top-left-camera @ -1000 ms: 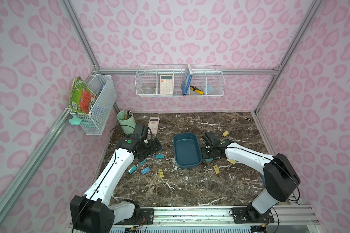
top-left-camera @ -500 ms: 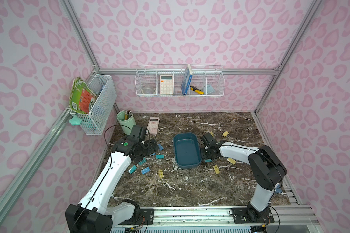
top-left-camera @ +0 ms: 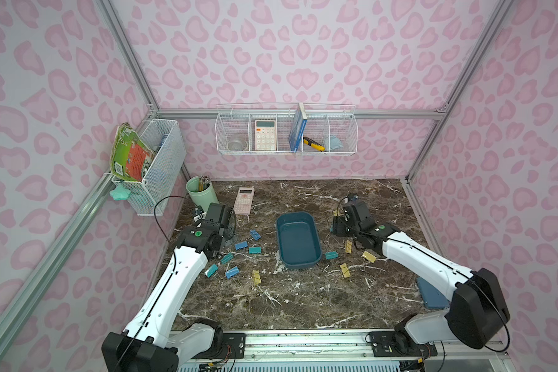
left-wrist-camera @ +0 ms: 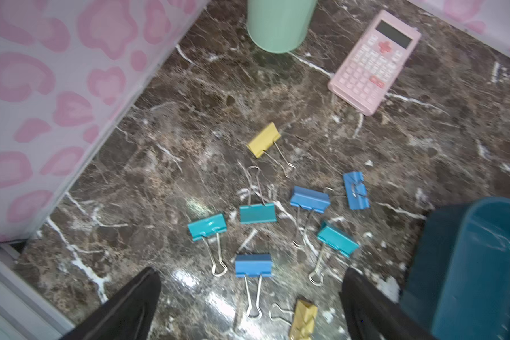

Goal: Take out the binder clips from the storage box
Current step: Reset both arms

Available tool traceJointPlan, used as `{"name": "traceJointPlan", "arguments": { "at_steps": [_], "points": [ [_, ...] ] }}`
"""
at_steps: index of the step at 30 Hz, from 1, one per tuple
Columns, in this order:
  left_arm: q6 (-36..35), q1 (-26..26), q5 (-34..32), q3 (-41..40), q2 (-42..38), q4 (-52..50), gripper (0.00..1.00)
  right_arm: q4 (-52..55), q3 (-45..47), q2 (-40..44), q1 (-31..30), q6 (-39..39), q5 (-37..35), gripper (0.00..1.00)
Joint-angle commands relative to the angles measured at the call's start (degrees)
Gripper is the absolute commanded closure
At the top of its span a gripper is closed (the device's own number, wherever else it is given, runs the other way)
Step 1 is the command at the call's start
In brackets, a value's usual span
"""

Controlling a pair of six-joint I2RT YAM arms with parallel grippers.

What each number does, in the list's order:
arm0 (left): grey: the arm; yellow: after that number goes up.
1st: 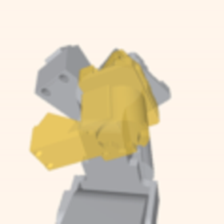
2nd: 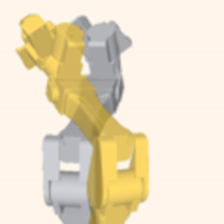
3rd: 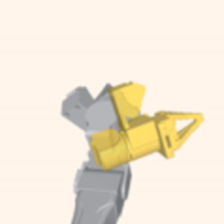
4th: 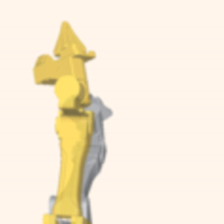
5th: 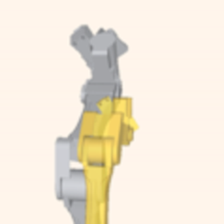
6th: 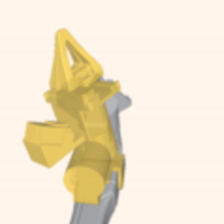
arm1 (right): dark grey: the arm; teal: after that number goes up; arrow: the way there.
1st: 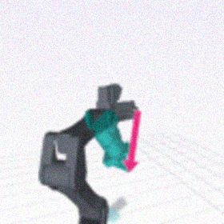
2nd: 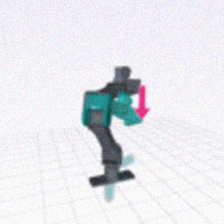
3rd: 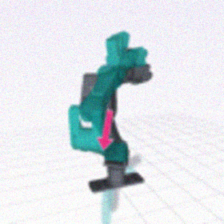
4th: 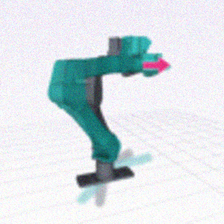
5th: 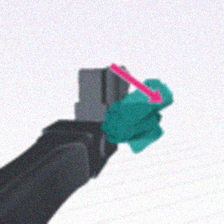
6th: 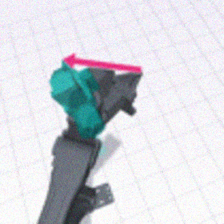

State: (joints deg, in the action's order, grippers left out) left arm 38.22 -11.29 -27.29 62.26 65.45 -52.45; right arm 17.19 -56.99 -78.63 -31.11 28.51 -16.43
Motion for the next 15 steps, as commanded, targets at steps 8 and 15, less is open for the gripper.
{"name": "traceJointPlan", "arguments": {
  "at_steps": [8,15],
  "points": [
    [-13.11,9.59,-7.92,-19.83,0.62,34.19,0.01,-50.68,32.57,17.3,11.54,-17.41,-11.32,0.05],
    [-19.07,12.4,-4.19,-22.91,10.9,50.48,0.01,-70.18,42.12,9.63,19.15,-23.43,-11.69,0.01]
  ]
}}
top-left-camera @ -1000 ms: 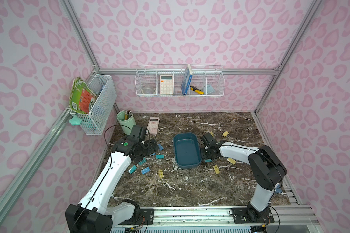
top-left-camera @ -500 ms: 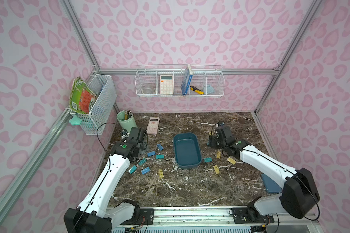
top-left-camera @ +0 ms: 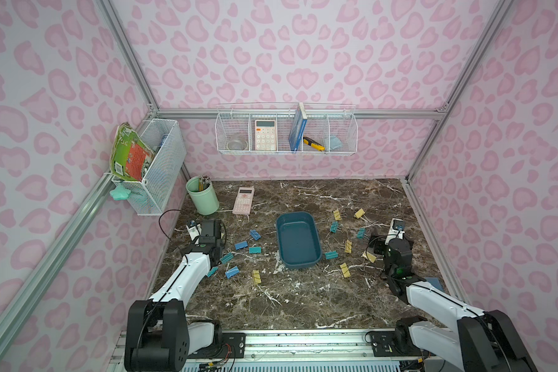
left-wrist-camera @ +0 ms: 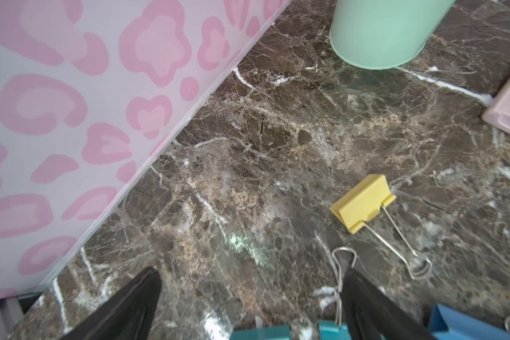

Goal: Take out the binder clips from the storage box
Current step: Reset both arms

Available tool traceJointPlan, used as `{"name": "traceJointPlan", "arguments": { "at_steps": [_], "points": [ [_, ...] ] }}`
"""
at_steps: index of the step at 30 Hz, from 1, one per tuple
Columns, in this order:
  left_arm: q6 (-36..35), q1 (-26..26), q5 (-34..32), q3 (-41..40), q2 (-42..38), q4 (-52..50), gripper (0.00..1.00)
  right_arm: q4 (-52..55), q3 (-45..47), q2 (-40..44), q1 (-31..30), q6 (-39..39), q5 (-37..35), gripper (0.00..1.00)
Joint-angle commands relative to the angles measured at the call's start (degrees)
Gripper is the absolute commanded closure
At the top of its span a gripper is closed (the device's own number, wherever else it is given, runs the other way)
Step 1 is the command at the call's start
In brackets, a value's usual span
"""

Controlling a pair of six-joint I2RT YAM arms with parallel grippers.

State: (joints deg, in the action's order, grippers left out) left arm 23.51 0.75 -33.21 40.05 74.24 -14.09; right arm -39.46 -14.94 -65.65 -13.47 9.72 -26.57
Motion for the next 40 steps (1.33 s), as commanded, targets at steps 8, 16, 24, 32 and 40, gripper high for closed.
{"name": "traceJointPlan", "arguments": {
  "at_steps": [8,16,24,32,40],
  "points": [
    [-13.55,1.63,12.85,-6.54,10.12,38.73,0.01,-31.88,2.97,-17.05,3.96,-11.28,1.86,0.01],
    [-16.19,4.05,22.27,-8.28,13.34,46.37,0.01,-40.92,4.89,-24.07,11.82,-9.05,21.39,0.01],
    [-18.04,5.81,30.49,-13.81,14.42,56.17,0.01,-33.14,1.84,-22.56,12.91,-8.39,23.4,0.01],
    [-17.62,5.81,30.4,-13.77,14.01,55.71,0.01,-37.24,3.09,-23.59,12.88,-8.23,23.42,0.0],
    [-17.77,5.79,30.4,-13.84,14.0,55.83,0.01,-38.08,3.25,-23.91,12.88,-8.3,23.45,0.0]
  ]
}}
